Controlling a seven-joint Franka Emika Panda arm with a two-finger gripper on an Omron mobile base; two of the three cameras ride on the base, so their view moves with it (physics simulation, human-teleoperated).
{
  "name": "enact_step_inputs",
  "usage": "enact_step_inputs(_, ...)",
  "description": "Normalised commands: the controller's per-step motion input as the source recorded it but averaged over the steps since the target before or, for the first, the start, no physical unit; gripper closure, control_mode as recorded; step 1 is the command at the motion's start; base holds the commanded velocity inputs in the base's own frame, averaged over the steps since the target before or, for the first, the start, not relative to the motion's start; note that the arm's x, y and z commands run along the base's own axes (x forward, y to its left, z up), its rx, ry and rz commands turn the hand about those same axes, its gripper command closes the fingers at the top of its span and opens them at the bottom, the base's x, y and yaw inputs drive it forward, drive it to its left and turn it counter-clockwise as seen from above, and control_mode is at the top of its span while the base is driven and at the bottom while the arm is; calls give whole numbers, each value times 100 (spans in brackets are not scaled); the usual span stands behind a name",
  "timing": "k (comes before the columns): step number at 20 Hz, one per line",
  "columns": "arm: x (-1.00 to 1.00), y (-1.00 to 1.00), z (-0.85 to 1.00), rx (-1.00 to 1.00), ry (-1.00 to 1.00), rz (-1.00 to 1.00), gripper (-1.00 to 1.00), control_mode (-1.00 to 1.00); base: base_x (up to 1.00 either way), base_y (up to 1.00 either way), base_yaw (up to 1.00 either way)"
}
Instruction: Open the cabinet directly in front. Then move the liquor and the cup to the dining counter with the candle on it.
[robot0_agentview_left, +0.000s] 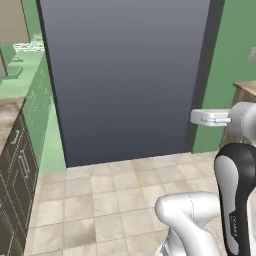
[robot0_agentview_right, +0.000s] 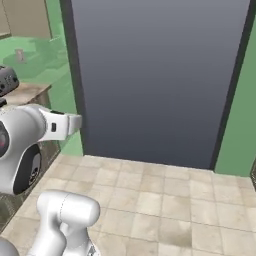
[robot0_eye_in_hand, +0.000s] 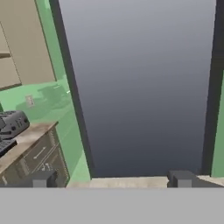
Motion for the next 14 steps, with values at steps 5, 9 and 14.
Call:
enact_step_inputs(5,0,0,0,0,0,0,-100,100,0,-30,66)
enact_step_inputs(9,0,0,0,0,0,0,-100,100,-14,-22,72)
enact_step_inputs(14,0,0,0,0,0,0,-100,100,-8,-70,40)
